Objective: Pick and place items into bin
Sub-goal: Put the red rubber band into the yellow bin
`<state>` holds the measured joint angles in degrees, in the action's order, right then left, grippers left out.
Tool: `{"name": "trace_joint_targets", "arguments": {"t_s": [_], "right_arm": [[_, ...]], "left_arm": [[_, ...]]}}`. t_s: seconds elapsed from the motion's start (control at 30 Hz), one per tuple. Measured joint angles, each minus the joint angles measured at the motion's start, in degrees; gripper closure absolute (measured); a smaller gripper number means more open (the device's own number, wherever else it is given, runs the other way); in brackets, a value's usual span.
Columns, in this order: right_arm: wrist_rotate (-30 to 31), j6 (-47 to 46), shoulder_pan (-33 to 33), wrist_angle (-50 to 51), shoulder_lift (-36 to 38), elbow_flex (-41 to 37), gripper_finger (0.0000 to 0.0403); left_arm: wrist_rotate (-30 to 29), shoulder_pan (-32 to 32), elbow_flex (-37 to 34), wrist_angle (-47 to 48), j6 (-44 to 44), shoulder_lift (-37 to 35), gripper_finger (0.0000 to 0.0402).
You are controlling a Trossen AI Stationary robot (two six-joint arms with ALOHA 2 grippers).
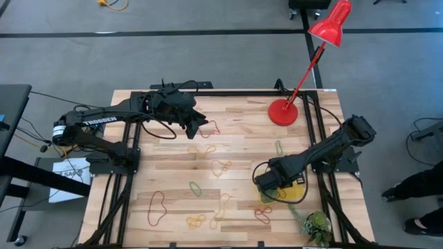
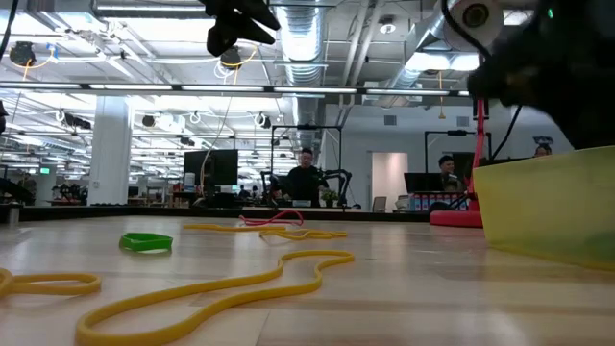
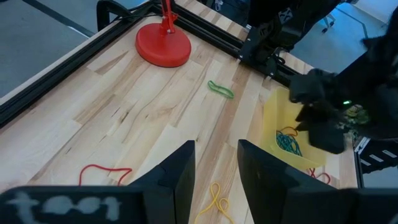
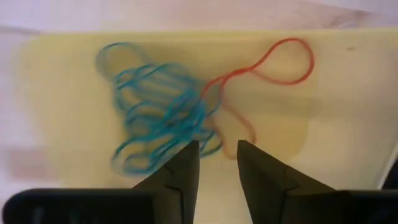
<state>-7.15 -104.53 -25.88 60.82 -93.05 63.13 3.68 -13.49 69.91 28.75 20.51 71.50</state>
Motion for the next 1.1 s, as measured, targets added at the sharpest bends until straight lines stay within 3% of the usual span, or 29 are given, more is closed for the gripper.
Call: {"name": "trace_joint_targets", "arguments": {"t_s": [0.13,0.27,0.43,0.7,1.1], "right_arm": [[1.0,1.8,-1.5,3.2,1.3,6.1,0.03],[5.3,10.4,-4.7,2.6,1.4,11.6,0.0301],[7.5,17.3,-9.9,-6.3,0.8,13.5,0.0301],[9.0,12.5,-16.8,-17.4,-3.9,13.7,0.0301],[7.5,7.1,-17.1,-14.0,-17.1,13.5,0.0301]], "left_arm": [[0.0,0.0,0.0,0.0,0.0,0.0,0.0292],[0.0,0.0,0.0,0.0,-0.3,0.0,0.0292],[0.2,0.0,0.0,0.1,-0.3,0.0,0.0292],[0.9,0.1,0.0,0.6,-0.4,0.0,0.0292],[0.9,0.1,0.0,0.9,-0.6,0.0,0.0292]]}}
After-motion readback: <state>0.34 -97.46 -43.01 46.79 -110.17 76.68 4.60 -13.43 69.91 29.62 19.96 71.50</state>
